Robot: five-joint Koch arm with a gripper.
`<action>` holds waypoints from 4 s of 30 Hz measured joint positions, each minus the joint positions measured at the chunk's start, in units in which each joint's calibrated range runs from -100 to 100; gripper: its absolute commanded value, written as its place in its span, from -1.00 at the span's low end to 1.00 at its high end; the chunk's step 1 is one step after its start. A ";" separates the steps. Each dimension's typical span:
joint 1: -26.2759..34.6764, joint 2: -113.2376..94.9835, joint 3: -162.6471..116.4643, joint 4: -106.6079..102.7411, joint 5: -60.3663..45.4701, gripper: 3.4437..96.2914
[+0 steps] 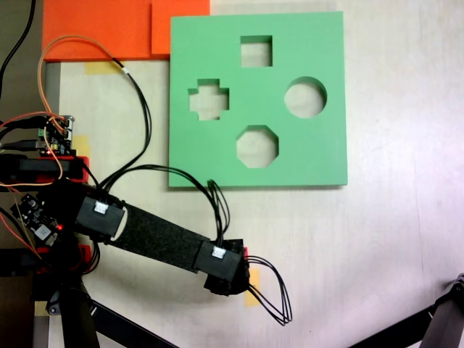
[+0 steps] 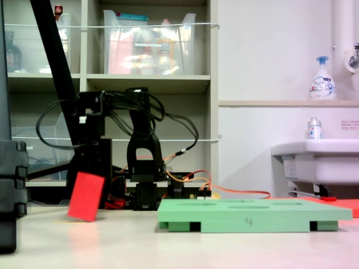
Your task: Put the square block into the corresponding hole
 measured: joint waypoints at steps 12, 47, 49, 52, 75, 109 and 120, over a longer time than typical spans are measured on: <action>11.28 -24.08 0.00 -5.19 12.70 -0.53; 37.31 38.58 54.78 -6.36 38.83 -0.52; 37.56 38.71 54.78 -6.27 38.93 -0.52; 37.75 39.53 54.97 -5.29 39.27 -0.52; 38.93 47.61 56.15 5.97 39.90 -0.46; 36.92 28.59 57.13 6.56 29.94 0.80; 25.05 -33.93 57.42 -7.44 -5.81 0.25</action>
